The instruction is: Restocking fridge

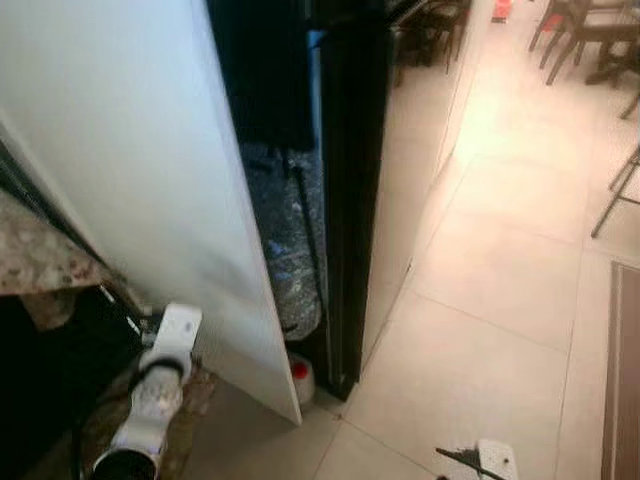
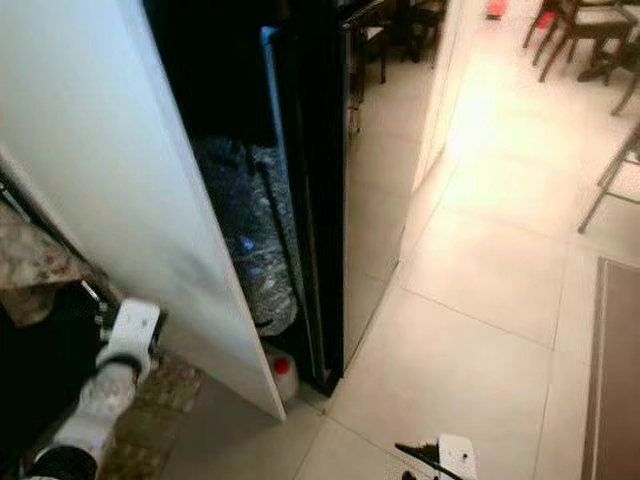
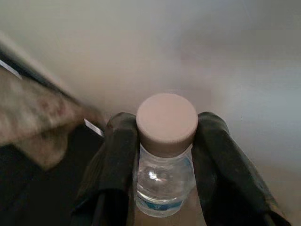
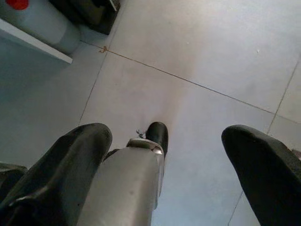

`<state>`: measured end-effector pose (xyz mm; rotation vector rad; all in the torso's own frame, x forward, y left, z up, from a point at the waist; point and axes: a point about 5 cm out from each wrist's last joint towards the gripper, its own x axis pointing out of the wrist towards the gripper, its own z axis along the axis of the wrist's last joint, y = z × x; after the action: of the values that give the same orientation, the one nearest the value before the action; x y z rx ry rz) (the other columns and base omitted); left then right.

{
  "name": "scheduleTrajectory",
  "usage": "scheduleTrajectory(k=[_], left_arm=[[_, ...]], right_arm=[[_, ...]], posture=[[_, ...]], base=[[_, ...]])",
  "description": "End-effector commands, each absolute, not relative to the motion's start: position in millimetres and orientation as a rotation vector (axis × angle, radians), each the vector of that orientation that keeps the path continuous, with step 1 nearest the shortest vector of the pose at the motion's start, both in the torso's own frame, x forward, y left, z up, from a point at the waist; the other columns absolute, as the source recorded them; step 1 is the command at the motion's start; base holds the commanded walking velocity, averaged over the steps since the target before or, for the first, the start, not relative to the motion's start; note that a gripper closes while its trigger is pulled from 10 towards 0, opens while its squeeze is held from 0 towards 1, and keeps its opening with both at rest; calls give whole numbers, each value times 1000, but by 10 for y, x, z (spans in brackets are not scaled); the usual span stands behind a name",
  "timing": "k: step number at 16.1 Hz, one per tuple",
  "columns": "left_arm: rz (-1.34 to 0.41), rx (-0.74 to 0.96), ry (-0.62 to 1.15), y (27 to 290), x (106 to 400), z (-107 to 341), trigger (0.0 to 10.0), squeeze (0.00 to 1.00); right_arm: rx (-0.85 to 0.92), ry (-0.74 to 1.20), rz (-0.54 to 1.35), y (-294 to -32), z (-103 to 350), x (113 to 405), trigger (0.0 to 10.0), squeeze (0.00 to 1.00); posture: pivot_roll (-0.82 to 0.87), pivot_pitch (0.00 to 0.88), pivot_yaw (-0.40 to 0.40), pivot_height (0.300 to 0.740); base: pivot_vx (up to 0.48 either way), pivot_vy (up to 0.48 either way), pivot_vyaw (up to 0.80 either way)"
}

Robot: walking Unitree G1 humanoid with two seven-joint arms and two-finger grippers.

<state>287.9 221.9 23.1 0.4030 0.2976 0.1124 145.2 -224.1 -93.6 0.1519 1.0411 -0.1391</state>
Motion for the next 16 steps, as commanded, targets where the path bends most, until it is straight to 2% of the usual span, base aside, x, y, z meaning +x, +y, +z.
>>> scheduleTrajectory(k=[1, 2, 6, 11, 16], left_arm=[[153, 376, 335, 2278, 2880, 199, 10000, 0], [140, 298, 479, 2296, 2749, -25, 10000, 0], [28, 232, 732, 2181, 2456, -393, 10000, 0], [-28, 175, 781, 2125, 2417, -447, 10000, 0], [-61, 142, 887, 2000, 2099, -676, 10000, 0]], right_arm=[[161, 1041, -154, -2243, -940, 1441, 10000, 0], [167, 1036, -162, -2239, -937, 1452, 10000, 0], [173, 1026, -180, -2247, -928, 1473, 10000, 0], [188, 1011, -194, -2221, -920, 1510, 10000, 0], [205, 1003, -224, -2293, -925, 1448, 10000, 0]], posture=[[-38, 0, 93, 740], [-53, 0, 98, 740], [-60, 0, 98, 740], [-42, 0, 100, 740], [-37, 0, 52, 740]], base=[[0, 0, 0], [0, 0, 0], [0, 0, 0], [0, 0, 0], [0, 0, 0]])
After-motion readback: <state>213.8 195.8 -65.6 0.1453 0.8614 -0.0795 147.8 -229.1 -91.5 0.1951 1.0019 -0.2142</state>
